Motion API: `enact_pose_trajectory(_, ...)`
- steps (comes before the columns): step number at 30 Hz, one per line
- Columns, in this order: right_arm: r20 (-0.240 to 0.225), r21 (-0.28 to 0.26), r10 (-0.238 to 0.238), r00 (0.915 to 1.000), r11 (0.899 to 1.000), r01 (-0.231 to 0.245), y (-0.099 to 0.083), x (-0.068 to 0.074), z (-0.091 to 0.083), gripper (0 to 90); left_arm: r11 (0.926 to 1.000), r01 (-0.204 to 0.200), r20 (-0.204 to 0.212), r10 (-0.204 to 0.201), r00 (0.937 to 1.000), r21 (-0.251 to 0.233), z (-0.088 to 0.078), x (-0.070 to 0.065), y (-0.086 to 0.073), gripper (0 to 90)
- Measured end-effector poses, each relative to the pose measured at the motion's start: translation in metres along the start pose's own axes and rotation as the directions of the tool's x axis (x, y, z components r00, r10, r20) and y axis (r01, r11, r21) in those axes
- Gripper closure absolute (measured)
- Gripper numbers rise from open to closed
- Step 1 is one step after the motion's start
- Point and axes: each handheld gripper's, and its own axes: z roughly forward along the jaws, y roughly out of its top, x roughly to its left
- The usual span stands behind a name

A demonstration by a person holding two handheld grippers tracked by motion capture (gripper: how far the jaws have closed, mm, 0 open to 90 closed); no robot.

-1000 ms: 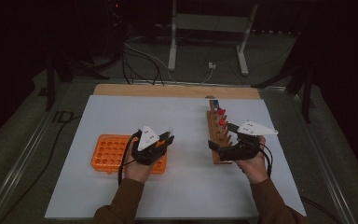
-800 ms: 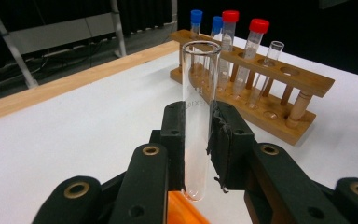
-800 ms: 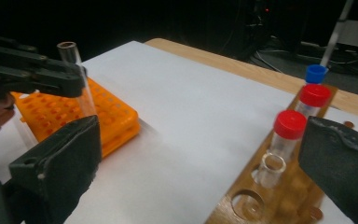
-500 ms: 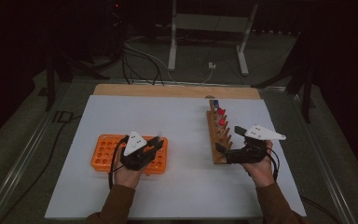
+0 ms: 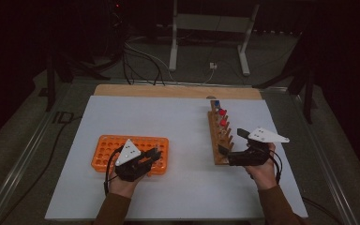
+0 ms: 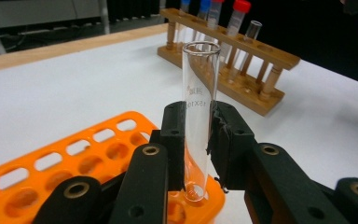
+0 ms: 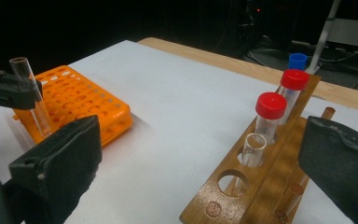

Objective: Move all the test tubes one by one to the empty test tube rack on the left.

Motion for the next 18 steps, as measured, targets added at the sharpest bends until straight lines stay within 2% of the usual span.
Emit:
enact_pose_trajectory(5, -0.004, 0.003, 0.003, 1.0000, 1.000, -0.003, -0.002, 0.000, 0.001, 0.1, 0.9993, -0.026, 0.003, 0.026, 0.9997, 0.026, 0.003, -0.004, -0.002, 76.4)
enact_pose_trajectory(6, -0.005, 0.003, 0.005, 1.0000, 1.000, -0.005, -0.002, 0.000, 0.001, 0.1, 0.9980, -0.044, -0.004, 0.044, 0.9990, 0.047, 0.005, -0.005, -0.004, 76.3)
enact_pose_trajectory(9, -0.006, 0.007, 0.004, 1.0000, 1.000, -0.004, -0.003, 0.001, 0.002, 0.1, 0.9961, -0.053, -0.009, 0.054, 0.9985, 0.070, 0.007, -0.006, -0.006, 76.3)
enact_pose_trajectory(12, -0.009, 0.007, 0.004, 0.9999, 1.000, -0.004, -0.003, 0.001, 0.003, 0.1, 0.9903, -0.082, -0.017, 0.085, 0.9963, 0.112, 0.011, -0.008, -0.009, 76.4)
enact_pose_trajectory(15, -0.010, 0.006, 0.002, 0.9999, 1.000, -0.002, -0.004, 0.001, 0.003, 0.0, 0.9866, -0.094, -0.018, 0.097, 0.9951, 0.133, 0.013, -0.009, -0.010, 76.4)
enact_pose_trajectory(16, -0.013, 0.008, 0.000, 0.9999, 1.000, 0.001, -0.004, 0.002, 0.003, 0.1, 0.9819, -0.109, -0.024, 0.114, 0.9932, 0.155, 0.015, -0.010, -0.012, 76.4)
enact_pose_trajectory(18, -0.014, 0.009, -0.002, 0.9999, 1.000, 0.003, -0.005, 0.002, 0.003, 0.1, 0.9809, -0.110, -0.022, 0.115, 0.9932, 0.161, 0.015, -0.011, -0.013, 76.4)
